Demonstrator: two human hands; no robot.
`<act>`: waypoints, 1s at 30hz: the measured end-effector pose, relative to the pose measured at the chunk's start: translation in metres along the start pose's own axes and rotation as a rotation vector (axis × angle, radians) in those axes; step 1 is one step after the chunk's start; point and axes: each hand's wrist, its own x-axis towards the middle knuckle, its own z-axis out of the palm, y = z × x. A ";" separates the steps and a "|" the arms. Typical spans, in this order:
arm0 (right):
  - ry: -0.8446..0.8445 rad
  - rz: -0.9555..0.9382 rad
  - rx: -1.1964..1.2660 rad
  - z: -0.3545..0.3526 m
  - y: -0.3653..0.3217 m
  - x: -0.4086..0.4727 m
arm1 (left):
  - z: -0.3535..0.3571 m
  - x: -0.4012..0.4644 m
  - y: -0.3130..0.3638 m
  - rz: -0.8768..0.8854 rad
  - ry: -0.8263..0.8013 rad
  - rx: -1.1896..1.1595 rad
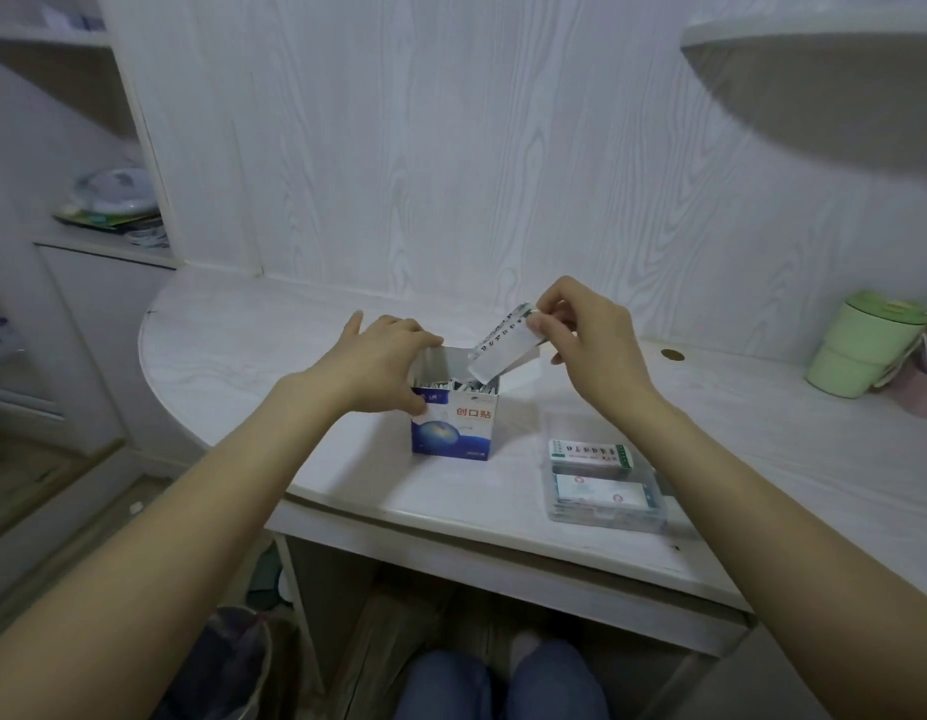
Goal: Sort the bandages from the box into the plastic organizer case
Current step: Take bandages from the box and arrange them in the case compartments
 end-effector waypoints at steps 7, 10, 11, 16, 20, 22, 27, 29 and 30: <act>0.080 0.247 0.412 -0.011 -0.002 0.007 | -0.008 0.020 -0.007 -0.052 -0.105 -0.066; 0.076 0.275 0.470 -0.023 0.000 0.004 | -0.009 0.021 -0.011 -0.086 -0.108 -0.076; 0.081 0.283 0.485 -0.027 0.001 0.002 | -0.010 0.019 -0.011 -0.093 -0.122 -0.062; 0.033 0.278 0.583 -0.036 0.004 -0.011 | -0.016 0.002 0.028 0.099 0.139 -0.617; -0.058 0.248 0.590 -0.036 0.006 -0.027 | -0.021 -0.008 0.083 0.216 0.044 -0.962; -0.069 0.233 0.608 -0.037 0.009 -0.032 | -0.021 -0.005 0.097 0.141 -0.082 -0.951; -0.013 0.219 0.575 -0.046 0.018 -0.041 | -0.011 -0.003 0.111 0.165 -0.208 -1.118; 0.017 0.218 0.560 -0.051 0.021 -0.045 | -0.010 -0.003 0.114 0.183 -0.180 -1.133; 0.030 0.224 0.552 -0.053 0.022 -0.045 | -0.011 -0.002 0.116 0.192 -0.161 -1.164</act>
